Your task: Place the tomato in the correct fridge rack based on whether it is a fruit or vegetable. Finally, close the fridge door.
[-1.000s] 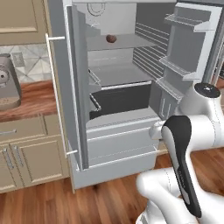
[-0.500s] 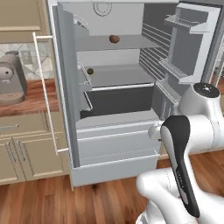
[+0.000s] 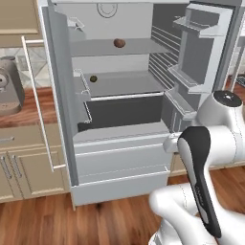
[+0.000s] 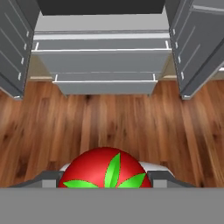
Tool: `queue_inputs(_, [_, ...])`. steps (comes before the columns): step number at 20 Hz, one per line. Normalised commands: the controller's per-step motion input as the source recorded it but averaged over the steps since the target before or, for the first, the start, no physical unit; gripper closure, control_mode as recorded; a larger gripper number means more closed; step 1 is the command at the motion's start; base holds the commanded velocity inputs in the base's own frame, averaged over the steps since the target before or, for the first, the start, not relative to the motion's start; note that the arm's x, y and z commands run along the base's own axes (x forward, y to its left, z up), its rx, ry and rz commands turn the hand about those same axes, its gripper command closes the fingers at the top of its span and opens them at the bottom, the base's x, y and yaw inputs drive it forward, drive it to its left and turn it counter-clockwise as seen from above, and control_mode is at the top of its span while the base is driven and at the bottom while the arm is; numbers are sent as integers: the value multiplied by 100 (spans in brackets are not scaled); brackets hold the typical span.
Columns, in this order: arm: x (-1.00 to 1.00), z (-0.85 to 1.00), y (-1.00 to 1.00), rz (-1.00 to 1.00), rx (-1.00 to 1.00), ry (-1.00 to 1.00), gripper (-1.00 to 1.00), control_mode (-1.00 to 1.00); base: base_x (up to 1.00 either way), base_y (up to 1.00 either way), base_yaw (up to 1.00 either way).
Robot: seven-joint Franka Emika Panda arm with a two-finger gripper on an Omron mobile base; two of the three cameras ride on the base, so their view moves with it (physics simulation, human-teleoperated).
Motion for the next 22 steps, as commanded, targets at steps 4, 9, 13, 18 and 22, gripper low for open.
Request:
queue_inputs(4, [0, 0, 0, 0, 0, 0, 100, 100, 30, 7, 0])
queue_inputs(9, [0, 0, 0, 0, 0, 0, 100, 100, 33, 35, 0])
queue_inputs(13, [0, 0, 0, 0, 0, 0, 100, 100, 43, 39, 0])
queue_inputs(18, [0, 0, 0, 0, 0, 0, 100, 100, 65, 11, 0])
queue_inputs(22, [0, 0, 0, 0, 0, 0, 100, 100, 72, 3, 0])
